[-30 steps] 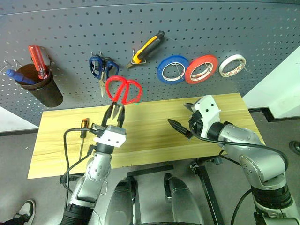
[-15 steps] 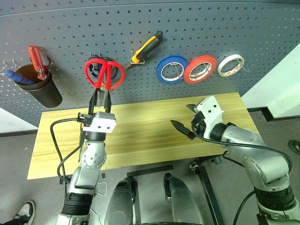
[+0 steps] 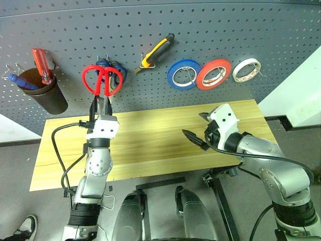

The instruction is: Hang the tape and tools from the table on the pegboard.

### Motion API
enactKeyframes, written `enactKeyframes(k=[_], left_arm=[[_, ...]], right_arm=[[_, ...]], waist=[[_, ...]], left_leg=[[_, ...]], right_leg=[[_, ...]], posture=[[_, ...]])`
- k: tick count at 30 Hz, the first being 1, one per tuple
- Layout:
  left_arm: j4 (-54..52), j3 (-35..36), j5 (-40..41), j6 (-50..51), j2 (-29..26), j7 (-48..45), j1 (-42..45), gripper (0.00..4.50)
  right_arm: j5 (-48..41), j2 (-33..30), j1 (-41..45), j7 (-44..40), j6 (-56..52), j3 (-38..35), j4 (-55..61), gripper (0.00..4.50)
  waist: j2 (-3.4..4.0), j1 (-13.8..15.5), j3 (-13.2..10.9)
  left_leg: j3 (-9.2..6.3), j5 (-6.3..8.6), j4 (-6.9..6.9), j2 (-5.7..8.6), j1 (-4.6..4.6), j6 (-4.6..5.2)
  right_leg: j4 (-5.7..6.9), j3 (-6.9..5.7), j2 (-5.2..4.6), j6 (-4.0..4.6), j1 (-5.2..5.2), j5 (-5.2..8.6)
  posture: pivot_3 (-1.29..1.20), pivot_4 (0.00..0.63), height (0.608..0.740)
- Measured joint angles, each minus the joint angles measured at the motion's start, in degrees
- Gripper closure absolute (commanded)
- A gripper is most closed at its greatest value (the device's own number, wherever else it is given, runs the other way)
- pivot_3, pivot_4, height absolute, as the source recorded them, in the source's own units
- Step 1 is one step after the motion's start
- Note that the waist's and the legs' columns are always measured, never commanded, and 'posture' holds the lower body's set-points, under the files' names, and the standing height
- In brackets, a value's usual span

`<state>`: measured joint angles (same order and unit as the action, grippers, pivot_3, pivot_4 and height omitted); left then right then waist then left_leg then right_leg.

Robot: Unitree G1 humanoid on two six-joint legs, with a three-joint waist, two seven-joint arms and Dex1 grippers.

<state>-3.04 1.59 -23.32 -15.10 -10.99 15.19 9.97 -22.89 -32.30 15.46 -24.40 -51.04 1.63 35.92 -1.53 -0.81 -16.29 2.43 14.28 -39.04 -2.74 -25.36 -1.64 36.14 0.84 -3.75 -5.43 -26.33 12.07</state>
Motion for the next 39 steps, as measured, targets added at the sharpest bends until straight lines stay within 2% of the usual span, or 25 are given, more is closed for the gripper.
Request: enactKeyframes(k=[15, 21, 28, 34, 39], left_arm=[[3.70, -0.35, 0.03, 0.14, 0.37, 0.83, 4.57, 3.45], [12.35, 0.67, 2.41, 4.05, 2.14, 2.08, 9.47, 3.45], [21.60, 1.47, 4.28, 2.84, 2.10, 3.97, 16.24, 3.45], [22.88, 1.40, 5.34, 1.29, 2.19, 3.81, 16.39, 3.45], [21.66, 1.44, 5.27, 3.53, 2.23, 3.91, 13.68, 1.81]], right_arm=[[-0.66, -0.01, -0.16, 0.47, -1.08, -0.13, 0.43, 0.00], [-1.00, -0.01, -0.26, 0.44, -1.15, -0.19, 0.58, 0.00], [-1.00, -0.01, -0.25, 0.45, -1.21, -0.19, 0.65, 0.00], [-1.01, -0.01, -0.25, 0.47, -1.34, -0.19, 0.99, 0.00], [-1.01, 0.00, -0.25, 0.46, -1.48, -0.18, 0.99, 0.00]], waist=[[-0.01, 0.00, 0.00], [-0.01, 0.00, 0.00], [-0.01, -0.09, 0.00], [-0.01, -0.21, 0.01], [-0.01, -0.18, 0.00]], left_leg=[[0.01, 0.00, -0.09, -0.03, 0.00, 0.00], [0.00, 0.00, -0.11, -0.03, 0.00, 0.00], [0.01, 0.00, -0.11, -0.03, 0.02, 0.00], [0.02, 0.00, -0.10, -0.03, 0.03, 0.00], [0.02, 0.00, -0.10, -0.04, 0.02, 0.00]], right_leg=[[0.03, 0.05, 0.04, 0.02, 0.01, -0.08], [0.02, 0.04, 0.06, -0.01, 0.00, -0.10], [0.03, 0.05, 0.06, -0.06, 0.01, -0.12], [0.04, 0.06, 0.05, -0.06, 0.01, -0.12], [0.04, 0.06, 0.06, -0.05, 0.00, -0.12]], posture=[[-0.03, 0.261, 0.716], [-0.03, 0.266, 0.716], [-0.03, 0.267, 0.716], [-0.03, 0.268, 0.716], [-0.03, 0.270, 0.716]])
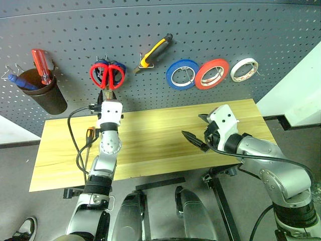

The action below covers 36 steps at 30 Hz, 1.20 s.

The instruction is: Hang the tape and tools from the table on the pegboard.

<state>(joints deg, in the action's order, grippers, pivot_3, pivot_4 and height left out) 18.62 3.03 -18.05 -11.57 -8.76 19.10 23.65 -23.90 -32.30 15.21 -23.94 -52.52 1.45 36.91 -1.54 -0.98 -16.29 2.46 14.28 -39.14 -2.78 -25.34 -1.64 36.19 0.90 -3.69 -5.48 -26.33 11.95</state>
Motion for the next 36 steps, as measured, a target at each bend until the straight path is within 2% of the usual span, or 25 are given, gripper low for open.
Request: enactKeyframes(k=[4, 10, 16, 19, 24, 29, 31, 36], left_arm=[[0.32, 0.10, 0.60, 1.01, 0.01, 0.02, -0.54, 0.50], [-1.01, -0.07, 2.06, 0.25, 0.10, -1.02, -1.87, 0.50], [-11.94, -1.54, 3.57, 1.85, -0.33, -7.40, -14.80, 0.50], [-19.85, -0.39, 5.37, 7.14, -1.25, -10.67, -19.96, 0.50], [-30.04, 5.26, 10.12, 19.09, -2.36, -13.91, -20.54, 0.50], [-35.85, 10.13, 13.85, 30.67, -2.21, -14.59, -19.23, 0.50], [-37.34, 11.93, 15.41, 35.22, -1.76, -14.52, -18.37, 0.50], [-37.88, 14.48, 17.48, 40.80, -1.12, -13.93, -18.45, 0.50]], right_arm=[[0.00, 0.07, 0.06, -0.05, 0.00, 0.05, 0.00, 0.00], [0.02, 0.08, 0.16, -0.16, 0.01, 0.11, -0.01, 0.00], [-0.13, 0.02, -0.21, -0.64, 0.02, 0.10, 0.14, 0.00], [-1.39, -0.32, -1.88, -1.86, -0.11, 0.08, 1.04, 0.00], [-3.46, -0.40, -2.98, -3.39, -0.31, 0.32, 3.21, 0.00], [-4.22, 0.31, -2.20, -3.41, -0.63, 2.10, 3.14, 0.00], [-4.11, 2.40, -0.57, -2.71, -0.62, 3.75, 2.31, 0.00], [-3.36, 5.98, 1.02, -0.90, -0.75, 7.56, -0.24, 0.00]], waist=[[0.00, 0.28, 0.00], [0.00, 0.16, 0.00], [0.00, -0.04, 0.00], [0.00, 0.14, -0.01], [-0.02, 0.20, -0.07], [-0.03, 0.17, -0.57], [-0.02, 0.08, -1.02], [-0.05, 0.18, -2.67]], left_leg=[[0.00, 0.00, 0.00, 0.01, -0.02, 0.00], [0.00, 0.00, 0.01, 0.01, -0.02, 0.00], [0.01, 0.01, 0.05, -0.03, -0.01, 0.02], [0.00, 0.02, 0.05, -0.05, -0.02, 0.02], [0.00, 0.01, 0.00, -0.05, -0.01, 0.01], [-0.01, 0.01, 0.02, -0.06, -0.01, 0.02], [-0.02, 0.01, 0.02, -0.06, -0.01, 0.02], [-0.02, 0.02, 0.06, -0.06, -0.07, 0.02]], right_leg=[[-0.03, 0.00, -0.02, 0.00, 0.01, 0.00], [-0.04, 0.00, -0.03, 0.00, 0.00, 0.00], [-0.03, 0.01, -0.03, 0.02, -0.03, 0.01], [-0.05, 0.01, -0.05, 0.27, -0.04, 0.15], [-0.08, 0.03, -0.05, 0.34, -0.02, 0.14], [-0.07, 0.03, -0.01, 0.35, -0.06, 0.15], [-0.06, 0.04, -0.01, 0.36, -0.08, 0.14], [-0.07, 0.05, -0.05, 0.37, -0.16, 0.17]], posture=[[-0.03, 0.269, 0.716], [-0.02, 0.263, 0.716], [-0.02, 0.281, 0.716], [-0.01, 0.300, 0.716], [0.00, 0.323, 0.716], [0.00, 0.361, 0.716], [0.00, 0.374, 0.716], [-0.01, 0.407, 0.716]])
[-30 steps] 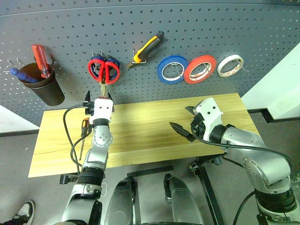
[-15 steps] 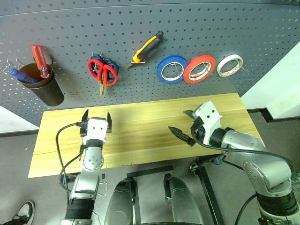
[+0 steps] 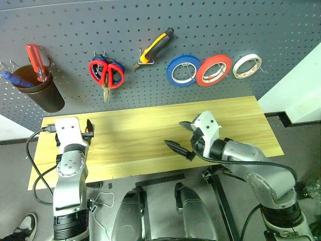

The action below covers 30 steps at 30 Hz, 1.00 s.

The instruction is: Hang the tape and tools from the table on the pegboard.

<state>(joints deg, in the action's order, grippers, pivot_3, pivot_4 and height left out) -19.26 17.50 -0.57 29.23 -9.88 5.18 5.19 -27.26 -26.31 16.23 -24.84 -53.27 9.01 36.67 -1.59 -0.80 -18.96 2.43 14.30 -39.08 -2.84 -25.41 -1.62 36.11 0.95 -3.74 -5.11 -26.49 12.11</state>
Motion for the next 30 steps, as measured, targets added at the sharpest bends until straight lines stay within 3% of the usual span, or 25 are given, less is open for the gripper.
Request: enactKeyframes(k=[12, 16, 21, 30], left_arm=[[-4.18, 5.66, 4.54, 12.63, 2.67, 0.92, -3.39, 0.50], [-2.44, 7.28, 6.69, 16.00, -0.55, -0.64, 1.04, 0.50], [7.11, 9.36, 9.97, 19.24, -7.12, -4.57, 7.27, 0.50], [15.15, 9.63, 12.65, 24.00, -11.11, -8.43, 9.23, 0.50]], right_arm=[[-1.40, -0.55, -0.10, -0.53, -4.08, 1.57, -0.58, 0.00], [-2.44, -1.57, -0.10, -1.12, -5.02, 1.14, -0.37, 0.00], [-3.09, -2.77, -0.57, -1.35, -5.83, 0.25, 0.22, 0.00], [-3.50, -4.19, -1.70, -1.34, -6.54, -1.21, 1.45, 0.00]], waist=[[-0.06, -0.20, -2.93], [-0.05, -0.34, -3.39], [-0.02, -0.42, -3.86], [0.03, -0.61, -3.94]], left_leg=[[-0.13, 0.02, 0.11, 0.00, -0.18, 0.02], [-0.11, 0.02, 0.13, 0.01, -0.24, 0.02], [-0.03, 0.02, 0.22, 0.02, -0.53, 0.02], [0.13, 0.02, 0.26, 0.02, -0.78, 0.01]], right_leg=[[-0.01, 0.07, -0.05, 0.00, -0.26, 0.03], [-0.03, 0.07, -0.05, -0.02, -0.31, 0.04], [0.00, 0.10, -0.04, -0.07, -0.64, 0.04], [0.01, 0.05, -0.05, -0.35, -0.89, -0.03]], posture=[[-0.04, 0.448, 0.716], [-0.05, 0.452, 0.716], [-0.06, 0.454, 0.716], [-0.07, 0.457, 0.716]])
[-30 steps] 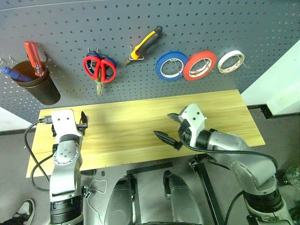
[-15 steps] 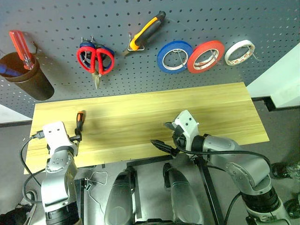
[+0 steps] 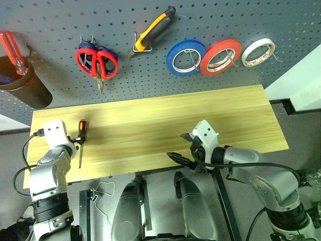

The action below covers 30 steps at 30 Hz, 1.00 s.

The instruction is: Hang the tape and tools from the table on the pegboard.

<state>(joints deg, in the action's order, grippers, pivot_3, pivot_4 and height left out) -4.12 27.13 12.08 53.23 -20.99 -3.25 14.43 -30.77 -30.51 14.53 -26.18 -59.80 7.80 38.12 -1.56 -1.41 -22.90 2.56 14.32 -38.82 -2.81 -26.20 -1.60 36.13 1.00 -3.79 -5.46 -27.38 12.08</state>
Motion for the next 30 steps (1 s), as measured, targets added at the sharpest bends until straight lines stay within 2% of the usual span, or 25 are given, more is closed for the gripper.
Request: enactKeyframes(k=[19, 23, 30], left_arm=[[8.43, -4.85, 0.97, -0.24, -4.01, -5.72, 4.50, 0.50], [8.42, -5.61, 1.12, -0.14, -4.33, -6.70, 4.51, 1.42], [7.60, -5.42, 1.66, 1.69, -4.67, -6.76, 3.96, 3.89]], right_arm=[[-1.52, -0.99, -0.89, 0.09, -1.20, -1.18, 1.13, 0.00], [-1.57, -1.09, -0.92, 0.19, -1.25, -1.33, 1.21, 0.00], [-1.61, -1.25, -1.11, 0.57, -1.28, -1.35, 1.53, 0.00]], waist=[[0.01, -1.19, -0.08], [0.01, -1.20, -0.08], [0.04, -1.20, -0.09]], left_leg=[[-0.03, 0.00, 0.03, 0.02, -0.11, -0.01], [-0.03, 0.00, 0.08, 0.01, -0.11, -0.01], [-0.06, 0.00, 0.09, 0.01, -0.10, -0.01]], right_leg=[[-0.03, 0.02, -0.10, 0.14, -0.11, 0.09], [-0.02, 0.02, -0.10, 0.10, -0.15, 0.08], [-0.02, 0.03, -0.17, 0.08, -0.15, 0.09]], posture=[[-0.09, 0.461, 0.716], [-0.09, 0.461, 0.716], [-0.09, 0.460, 0.716]])
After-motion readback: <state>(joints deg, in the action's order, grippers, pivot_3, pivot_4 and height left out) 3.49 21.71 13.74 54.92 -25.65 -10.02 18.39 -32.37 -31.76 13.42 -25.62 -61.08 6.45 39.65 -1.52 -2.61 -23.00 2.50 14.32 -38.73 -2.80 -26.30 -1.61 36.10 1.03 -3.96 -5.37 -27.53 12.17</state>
